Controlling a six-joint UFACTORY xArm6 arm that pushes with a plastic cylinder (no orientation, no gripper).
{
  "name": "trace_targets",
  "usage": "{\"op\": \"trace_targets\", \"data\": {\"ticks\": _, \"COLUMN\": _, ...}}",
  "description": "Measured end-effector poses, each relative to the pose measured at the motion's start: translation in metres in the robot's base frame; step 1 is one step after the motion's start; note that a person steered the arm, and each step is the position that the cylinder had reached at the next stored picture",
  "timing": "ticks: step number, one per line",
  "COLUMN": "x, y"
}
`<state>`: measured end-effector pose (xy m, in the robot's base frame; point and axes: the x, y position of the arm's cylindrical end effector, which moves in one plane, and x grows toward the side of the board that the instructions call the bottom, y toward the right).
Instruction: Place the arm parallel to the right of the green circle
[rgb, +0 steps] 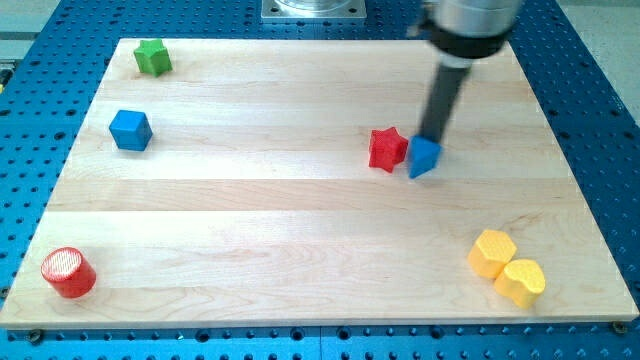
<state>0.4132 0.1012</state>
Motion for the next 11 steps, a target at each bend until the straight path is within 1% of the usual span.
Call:
{"op": "trace_targets", "data": {"ticks": 1, "x": 0.001, "y": -0.046}}
{"op": "trace_targets", "data": {"ticks": 2, "x": -0.015, "y": -0.007}}
{"op": "trace_targets", "data": {"ticks": 3, "x": -0.066, "y": 0.083}}
{"op": "trace_targets", "data": {"ticks": 4, "x": -0.11, "y": 0.126}}
{"op": "trace_targets", "data": {"ticks": 5, "x": -0.16, "y": 0.188}}
{"op": "trace_targets", "data": {"ticks": 6, "x": -0.196, "y": 0.204}}
{"op": "trace_targets", "data": {"ticks": 7, "x": -0.222, "y": 0.183}}
{"op": "trace_targets", "data": {"ticks": 8, "x": -0.222, "y": 0.17}}
{"op": "trace_targets", "data": {"ticks": 9, "x": -0.209, "y": 0.18}}
{"op": "trace_targets", "data": {"ticks": 10, "x": -0.14, "y": 0.186}}
{"op": "trace_targets", "data": {"ticks": 11, "x": -0.068, "y": 0.131}}
